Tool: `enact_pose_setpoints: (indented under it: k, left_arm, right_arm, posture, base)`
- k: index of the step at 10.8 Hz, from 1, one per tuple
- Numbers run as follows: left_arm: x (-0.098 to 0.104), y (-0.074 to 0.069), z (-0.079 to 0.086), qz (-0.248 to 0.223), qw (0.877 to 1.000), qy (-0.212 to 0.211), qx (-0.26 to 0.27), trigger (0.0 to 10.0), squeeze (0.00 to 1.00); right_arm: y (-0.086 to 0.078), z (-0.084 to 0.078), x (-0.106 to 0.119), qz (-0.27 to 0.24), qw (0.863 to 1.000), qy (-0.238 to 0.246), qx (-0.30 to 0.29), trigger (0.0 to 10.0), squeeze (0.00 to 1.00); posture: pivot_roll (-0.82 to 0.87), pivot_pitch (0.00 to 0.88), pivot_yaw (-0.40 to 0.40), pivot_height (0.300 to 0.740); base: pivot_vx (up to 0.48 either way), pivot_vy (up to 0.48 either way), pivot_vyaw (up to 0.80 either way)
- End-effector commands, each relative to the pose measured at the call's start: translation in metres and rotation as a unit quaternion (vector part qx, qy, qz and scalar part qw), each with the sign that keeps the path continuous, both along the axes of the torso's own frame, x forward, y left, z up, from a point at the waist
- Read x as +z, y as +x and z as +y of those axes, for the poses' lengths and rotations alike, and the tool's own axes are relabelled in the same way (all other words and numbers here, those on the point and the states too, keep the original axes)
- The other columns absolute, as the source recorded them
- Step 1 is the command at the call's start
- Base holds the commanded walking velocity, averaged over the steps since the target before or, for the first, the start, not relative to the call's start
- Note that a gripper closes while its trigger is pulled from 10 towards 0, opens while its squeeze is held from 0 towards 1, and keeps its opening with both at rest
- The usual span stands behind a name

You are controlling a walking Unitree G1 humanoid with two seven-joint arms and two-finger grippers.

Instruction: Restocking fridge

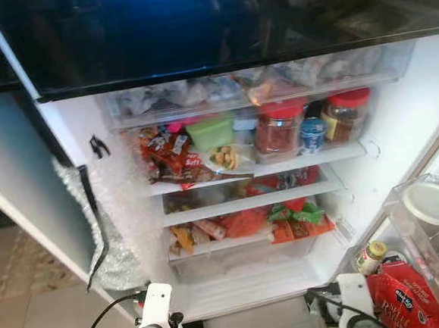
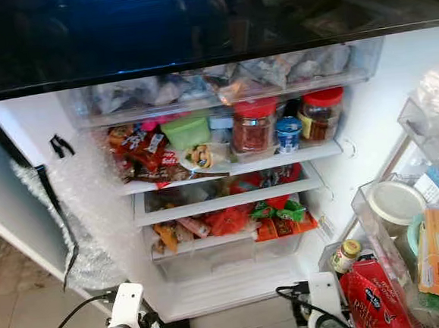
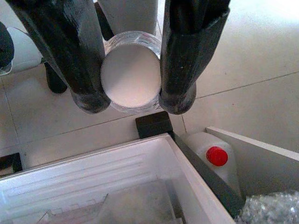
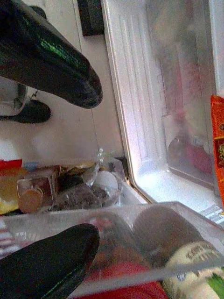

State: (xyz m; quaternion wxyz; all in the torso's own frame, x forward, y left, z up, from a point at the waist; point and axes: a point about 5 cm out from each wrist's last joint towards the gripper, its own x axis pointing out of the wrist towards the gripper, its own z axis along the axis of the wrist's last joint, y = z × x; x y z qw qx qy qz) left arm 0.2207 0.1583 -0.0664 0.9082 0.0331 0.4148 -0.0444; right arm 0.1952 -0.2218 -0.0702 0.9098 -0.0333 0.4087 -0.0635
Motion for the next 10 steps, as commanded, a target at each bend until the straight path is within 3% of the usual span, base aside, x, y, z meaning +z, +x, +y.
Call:
enact_pose_setpoints:
  k: [1, 3, 10]
  left_arm:
    - [-0.001, -0.001, 0.002, 0.003, 1.000, 0.003, 0.002, 10.0, 0.00]
    - [0.000, -0.001, 0.002, 0.002, 1.000, 0.001, 0.002, 10.0, 0.00]
    - [0.000, -0.001, 0.001, 0.003, 1.000, 0.000, 0.000, 10.0, 0.00]
  right_arm:
    - [0.004, -0.005, 0.003, -0.005, 1.000, -0.026, 0.000, 10.0, 0.00]
    - [0.000, -0.013, 0.003, 0.020, 0.995, -0.099, 0.027, 10.0, 0.00]
    - [-0.011, -0.034, 0.003, 0.058, 0.977, -0.202, 0.029, 10.0, 0.00]
  posture:
    - [-0.18, 0.031, 0.015, 0.740]
    - [-0.18, 0.034, 0.015, 0.740]
    - [-0.18, 0.032, 0.014, 0.740]
  base:
    - [0.000, 0.000, 0.00]
    - [0.000, 0.000, 0.00]
    - [0.000, 0.000, 0.00]
